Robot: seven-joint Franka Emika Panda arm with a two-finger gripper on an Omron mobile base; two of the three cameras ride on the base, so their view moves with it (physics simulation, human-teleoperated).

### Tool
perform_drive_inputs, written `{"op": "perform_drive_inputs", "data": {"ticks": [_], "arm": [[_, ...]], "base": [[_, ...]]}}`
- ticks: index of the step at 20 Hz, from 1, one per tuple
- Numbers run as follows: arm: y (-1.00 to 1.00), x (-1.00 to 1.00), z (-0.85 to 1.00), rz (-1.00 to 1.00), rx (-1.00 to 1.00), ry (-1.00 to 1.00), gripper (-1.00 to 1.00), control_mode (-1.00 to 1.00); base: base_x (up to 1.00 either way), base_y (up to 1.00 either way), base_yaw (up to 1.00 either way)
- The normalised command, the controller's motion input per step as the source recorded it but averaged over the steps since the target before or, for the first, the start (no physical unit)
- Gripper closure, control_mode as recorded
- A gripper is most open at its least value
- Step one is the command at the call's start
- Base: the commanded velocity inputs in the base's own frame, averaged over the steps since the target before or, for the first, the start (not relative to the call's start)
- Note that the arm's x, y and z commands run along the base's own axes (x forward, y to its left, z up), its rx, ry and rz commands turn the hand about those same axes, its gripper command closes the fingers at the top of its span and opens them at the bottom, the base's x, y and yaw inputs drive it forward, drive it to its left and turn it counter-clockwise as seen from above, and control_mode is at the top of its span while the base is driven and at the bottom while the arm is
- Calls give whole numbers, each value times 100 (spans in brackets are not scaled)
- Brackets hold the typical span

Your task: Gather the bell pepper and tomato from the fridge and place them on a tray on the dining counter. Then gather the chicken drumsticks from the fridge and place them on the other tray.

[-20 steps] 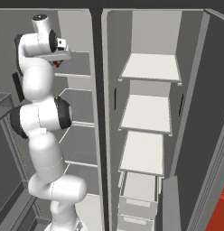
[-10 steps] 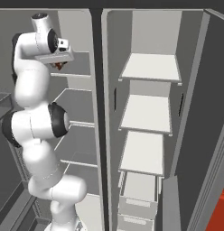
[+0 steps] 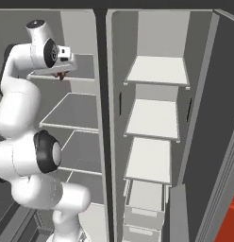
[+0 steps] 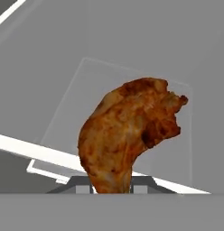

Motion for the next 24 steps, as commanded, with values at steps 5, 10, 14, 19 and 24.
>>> {"op": "perform_drive_inputs", "data": {"ticks": [5, 10, 14, 19, 24], "arm": [[-31, -85, 0, 0, 0, -1, 100, -100], [-40, -81, 0, 0, 0, 0, 100, -100], [-38, -83, 0, 0, 0, 0, 100, -100], [-23, -88, -8, -1, 0, 0, 100, -100], [-4, -87, -24, -6, 0, 3, 100, -100]], "base": [[0, 0, 0], [0, 0, 0], [0, 0, 0], [0, 0, 0], [0, 0, 0]]}}
